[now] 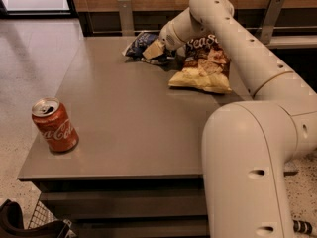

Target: Move blue chip bag near coke can

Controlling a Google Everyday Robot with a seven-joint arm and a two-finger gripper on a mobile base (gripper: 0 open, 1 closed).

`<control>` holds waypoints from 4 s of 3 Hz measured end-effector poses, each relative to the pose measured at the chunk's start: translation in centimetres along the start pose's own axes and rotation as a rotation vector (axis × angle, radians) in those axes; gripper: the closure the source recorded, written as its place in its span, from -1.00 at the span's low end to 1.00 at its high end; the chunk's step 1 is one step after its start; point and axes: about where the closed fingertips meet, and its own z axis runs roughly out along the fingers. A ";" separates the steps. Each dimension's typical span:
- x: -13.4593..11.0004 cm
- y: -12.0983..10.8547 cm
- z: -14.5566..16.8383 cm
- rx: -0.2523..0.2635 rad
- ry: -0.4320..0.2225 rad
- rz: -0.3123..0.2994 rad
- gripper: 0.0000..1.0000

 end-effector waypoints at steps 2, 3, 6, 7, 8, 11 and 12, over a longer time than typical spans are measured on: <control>0.0 0.0 0.0 0.000 0.000 0.000 1.00; -0.8 1.3 -1.5 0.018 0.004 -0.019 1.00; -2.7 2.0 -4.2 0.060 0.031 -0.054 1.00; -4.4 3.9 -8.8 0.106 0.020 -0.093 1.00; -4.8 6.2 -11.6 0.121 0.014 -0.116 1.00; -2.5 21.0 -18.2 0.044 -0.006 -0.190 1.00; -2.5 25.4 -16.4 -0.009 0.046 -0.199 1.00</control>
Offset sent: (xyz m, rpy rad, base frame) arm -0.1334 -0.0597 0.2032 -0.1870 -0.3439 -0.1716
